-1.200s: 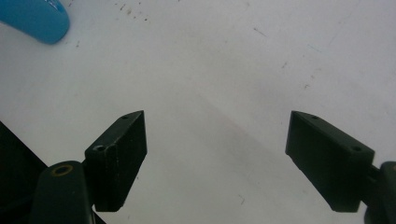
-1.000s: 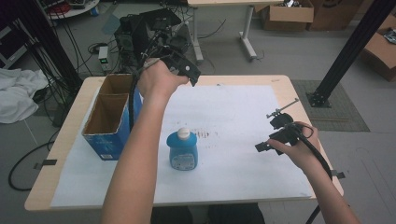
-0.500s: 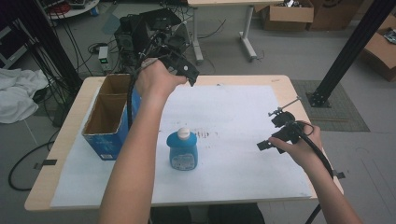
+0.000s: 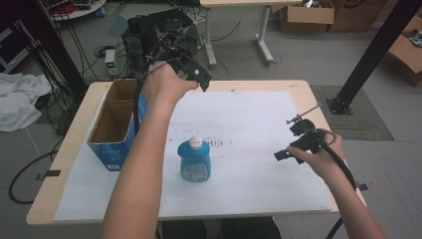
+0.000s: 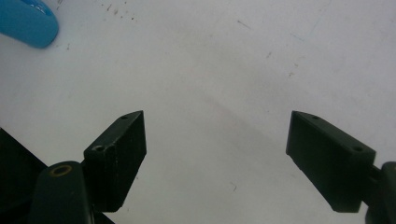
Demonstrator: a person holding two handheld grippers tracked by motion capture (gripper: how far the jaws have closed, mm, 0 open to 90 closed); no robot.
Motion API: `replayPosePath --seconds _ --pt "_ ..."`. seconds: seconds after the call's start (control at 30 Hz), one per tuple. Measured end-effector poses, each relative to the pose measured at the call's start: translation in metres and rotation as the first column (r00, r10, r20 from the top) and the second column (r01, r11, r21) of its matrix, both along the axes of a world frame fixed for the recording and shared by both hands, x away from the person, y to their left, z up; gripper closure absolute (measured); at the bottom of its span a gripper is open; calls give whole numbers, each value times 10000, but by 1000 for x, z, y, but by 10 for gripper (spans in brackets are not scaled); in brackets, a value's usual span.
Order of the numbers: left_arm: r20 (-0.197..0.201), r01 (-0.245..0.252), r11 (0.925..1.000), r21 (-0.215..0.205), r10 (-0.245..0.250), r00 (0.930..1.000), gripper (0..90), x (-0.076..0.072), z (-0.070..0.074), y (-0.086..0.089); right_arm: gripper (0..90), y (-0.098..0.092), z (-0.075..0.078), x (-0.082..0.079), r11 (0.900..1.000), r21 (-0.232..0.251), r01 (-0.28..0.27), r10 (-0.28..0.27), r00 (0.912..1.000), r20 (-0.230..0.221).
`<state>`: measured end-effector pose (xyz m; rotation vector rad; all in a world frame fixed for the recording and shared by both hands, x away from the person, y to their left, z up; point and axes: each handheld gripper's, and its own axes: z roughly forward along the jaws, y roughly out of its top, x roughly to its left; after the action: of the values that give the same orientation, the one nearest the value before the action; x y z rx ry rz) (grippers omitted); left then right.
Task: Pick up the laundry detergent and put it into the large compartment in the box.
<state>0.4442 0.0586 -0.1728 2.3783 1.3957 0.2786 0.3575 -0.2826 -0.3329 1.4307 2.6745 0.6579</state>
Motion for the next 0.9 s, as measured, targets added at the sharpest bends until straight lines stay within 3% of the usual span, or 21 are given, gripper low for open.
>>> replayPosePath --seconds 0.3,0.6,0.83,0.87,0.9 --pt "83 399 9992 61 -400 9992 2 -9 6 0 201 -2 -2 2 9999 47 97 -97 9999 -63" --pt "99 1076 9942 30 -1076 9941 1 -23 10 6 194 -4 -7 3 10000 95 25 -24 10000 -79" --pt "400 1808 9835 -25 -1805 9828 1 -37 11 9 190 -4 -6 0 9997 218 50 -49 10000 -43" --pt "429 1936 9811 -24 -1934 9802 1 -39 11 10 189 -4 -6 -1 9998 201 49 -48 10000 -22" --pt "479 2275 9738 12 -2273 9726 1 -44 11 11 189 -4 -6 -1 9998 198 50 -50 10000 -19"
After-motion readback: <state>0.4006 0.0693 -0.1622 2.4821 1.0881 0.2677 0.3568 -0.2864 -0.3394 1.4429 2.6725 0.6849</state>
